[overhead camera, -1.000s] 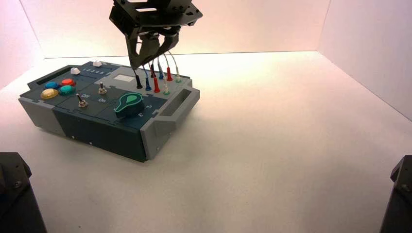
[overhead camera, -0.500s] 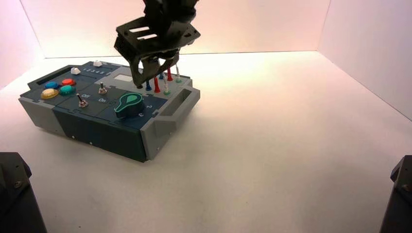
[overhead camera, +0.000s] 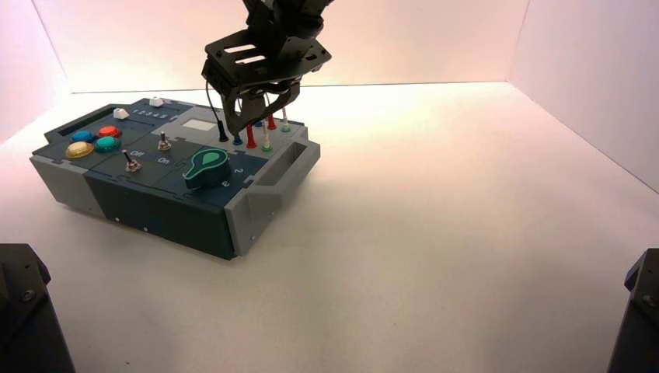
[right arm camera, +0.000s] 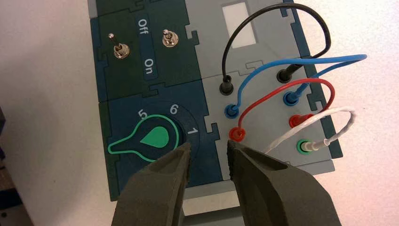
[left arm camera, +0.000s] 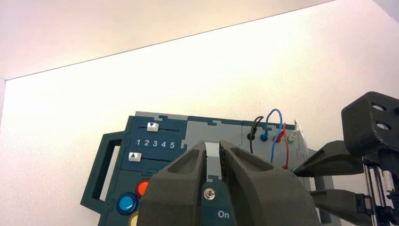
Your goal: Pull the red wire.
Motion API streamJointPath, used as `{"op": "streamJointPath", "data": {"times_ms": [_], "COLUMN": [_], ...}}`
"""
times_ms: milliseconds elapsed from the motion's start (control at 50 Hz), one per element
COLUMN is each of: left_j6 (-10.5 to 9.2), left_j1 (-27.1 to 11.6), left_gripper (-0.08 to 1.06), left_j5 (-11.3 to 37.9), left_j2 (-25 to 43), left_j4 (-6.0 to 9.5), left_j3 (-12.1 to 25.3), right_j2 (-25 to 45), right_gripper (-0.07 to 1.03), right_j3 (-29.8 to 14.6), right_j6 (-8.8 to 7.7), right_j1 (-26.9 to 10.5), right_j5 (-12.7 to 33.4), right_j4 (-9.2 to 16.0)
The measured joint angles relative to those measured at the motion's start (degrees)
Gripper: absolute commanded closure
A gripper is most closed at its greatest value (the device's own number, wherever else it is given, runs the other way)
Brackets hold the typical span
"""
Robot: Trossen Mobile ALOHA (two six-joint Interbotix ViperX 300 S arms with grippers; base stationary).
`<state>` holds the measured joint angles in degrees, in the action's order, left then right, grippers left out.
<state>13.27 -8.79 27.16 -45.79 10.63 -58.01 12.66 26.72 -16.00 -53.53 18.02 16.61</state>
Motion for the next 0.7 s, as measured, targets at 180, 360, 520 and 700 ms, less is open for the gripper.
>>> {"op": "streamJointPath", "data": {"times_ms": [180, 360, 520, 700], "left_j6": [0.09, 0.09, 0.09, 0.0], "left_j1": [0.09, 0.0, 0.0, 0.09], "left_gripper": [0.8, 0.8, 0.8, 0.8], "left_j5": [-0.09, -0.09, 0.0, 0.0], "left_j2": [0.0, 0.09, 0.26, 0.7], "left_j4": [0.0, 0.0, 0.0, 0.0], "left_j3": [0.0, 0.0, 0.0, 0.0], "right_j2": [1.32, 2.55, 4.83, 5.36], "right_gripper": [0.53, 0.54, 0.54, 0.55], "right_j3": [-1.41, -2.9, -4.39, -4.75], "right_j6": [0.0, -0.09, 0.0, -0.09], "right_j1": [1.23, 1.85, 2.9, 3.78], "right_j5": [0.09, -0.09, -1.14, -1.58], "right_j4": [0.09, -0.18, -0.88, -1.23]}}
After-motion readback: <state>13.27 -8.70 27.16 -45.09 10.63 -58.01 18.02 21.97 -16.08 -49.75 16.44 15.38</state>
